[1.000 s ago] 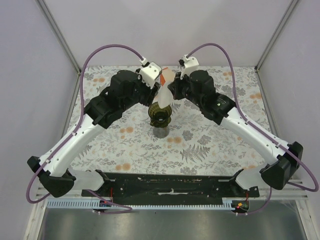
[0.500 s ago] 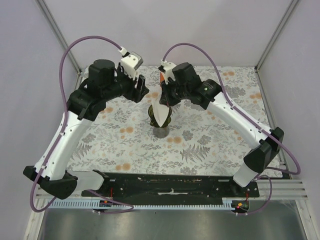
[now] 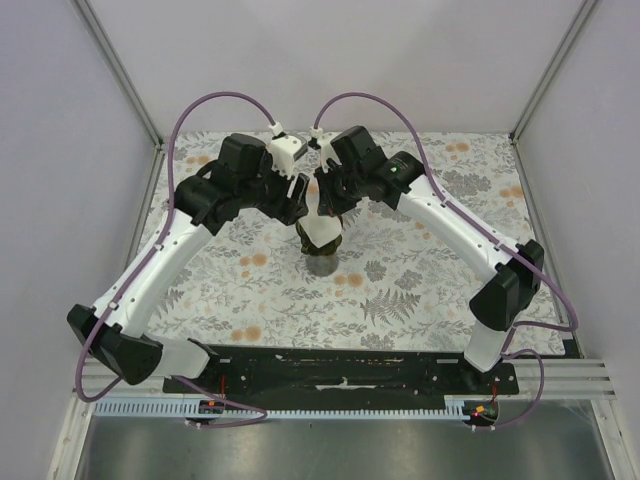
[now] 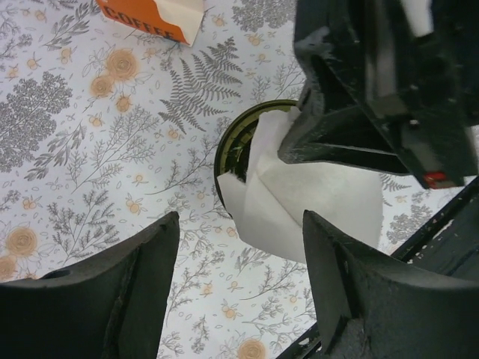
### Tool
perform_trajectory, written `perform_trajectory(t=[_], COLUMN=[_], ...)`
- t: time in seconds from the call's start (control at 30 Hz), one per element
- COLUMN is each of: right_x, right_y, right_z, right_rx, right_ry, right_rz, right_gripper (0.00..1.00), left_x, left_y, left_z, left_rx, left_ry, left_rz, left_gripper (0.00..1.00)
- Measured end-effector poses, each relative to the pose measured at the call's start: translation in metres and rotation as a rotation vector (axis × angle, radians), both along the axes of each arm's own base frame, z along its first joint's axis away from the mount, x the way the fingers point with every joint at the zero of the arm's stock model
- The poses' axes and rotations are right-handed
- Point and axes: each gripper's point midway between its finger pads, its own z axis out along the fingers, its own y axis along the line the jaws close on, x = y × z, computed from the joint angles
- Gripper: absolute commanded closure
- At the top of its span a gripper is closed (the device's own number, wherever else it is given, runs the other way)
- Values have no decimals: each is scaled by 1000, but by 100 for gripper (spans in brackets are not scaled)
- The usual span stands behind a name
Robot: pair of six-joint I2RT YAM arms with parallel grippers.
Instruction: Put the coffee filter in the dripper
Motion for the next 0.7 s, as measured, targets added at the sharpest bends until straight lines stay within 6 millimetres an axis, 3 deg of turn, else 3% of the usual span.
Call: perform_trajectory(t=[0.27, 0.37, 0.57, 0.7], right_x=[-1, -1, 0, 3], right_y=[-1, -3, -4, -3], right_z=[-4, -4, -3, 3], right_rx=[-15, -14, -1, 3], right_ry=[9, 13, 12, -26], right_rz=[6, 8, 37, 65], right_gripper=[100, 91, 59, 53], left_x=[13, 14, 13, 13], left_y=[0, 1, 0, -1], left_z=[-23, -25, -25, -26], left_rx=[56, 62, 57, 53], left_ry=[41, 45, 49, 57], left_rz=[29, 30, 30, 31], left_gripper=[76, 97, 98, 98])
